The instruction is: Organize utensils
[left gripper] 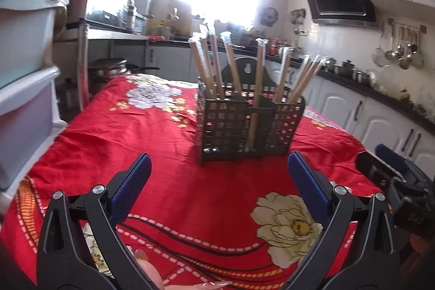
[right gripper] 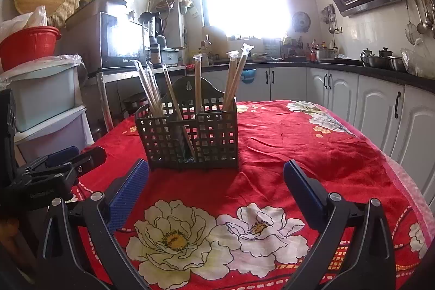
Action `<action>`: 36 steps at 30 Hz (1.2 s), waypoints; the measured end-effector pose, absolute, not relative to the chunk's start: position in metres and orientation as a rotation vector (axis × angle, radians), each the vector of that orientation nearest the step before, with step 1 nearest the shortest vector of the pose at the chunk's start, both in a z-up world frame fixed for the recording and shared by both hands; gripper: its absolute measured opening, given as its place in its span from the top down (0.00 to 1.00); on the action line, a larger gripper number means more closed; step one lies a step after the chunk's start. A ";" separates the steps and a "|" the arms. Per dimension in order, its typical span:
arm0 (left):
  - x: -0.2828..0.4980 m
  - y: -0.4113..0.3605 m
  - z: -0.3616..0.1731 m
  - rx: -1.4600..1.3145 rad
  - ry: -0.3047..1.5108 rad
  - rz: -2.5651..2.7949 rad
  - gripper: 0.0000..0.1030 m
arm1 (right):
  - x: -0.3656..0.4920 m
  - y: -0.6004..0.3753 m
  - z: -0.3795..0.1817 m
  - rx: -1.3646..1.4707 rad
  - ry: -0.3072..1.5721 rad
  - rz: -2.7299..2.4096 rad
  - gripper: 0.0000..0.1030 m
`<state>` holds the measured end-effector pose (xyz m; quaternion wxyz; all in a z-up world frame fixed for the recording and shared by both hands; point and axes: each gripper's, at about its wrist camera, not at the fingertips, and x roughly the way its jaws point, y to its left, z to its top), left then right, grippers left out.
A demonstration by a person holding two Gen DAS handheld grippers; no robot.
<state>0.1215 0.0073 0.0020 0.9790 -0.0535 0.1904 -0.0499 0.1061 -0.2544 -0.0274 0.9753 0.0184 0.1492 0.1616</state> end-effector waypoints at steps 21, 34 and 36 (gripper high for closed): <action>0.117 0.009 0.002 -0.114 0.359 -0.116 0.10 | 0.107 -0.254 -0.030 0.039 0.311 0.314 0.06; 0.117 0.009 0.002 -0.117 0.358 -0.115 0.10 | 0.107 -0.255 -0.030 0.038 0.309 0.314 0.06; 0.117 0.009 0.002 -0.117 0.358 -0.114 0.10 | 0.107 -0.256 -0.030 0.037 0.309 0.315 0.06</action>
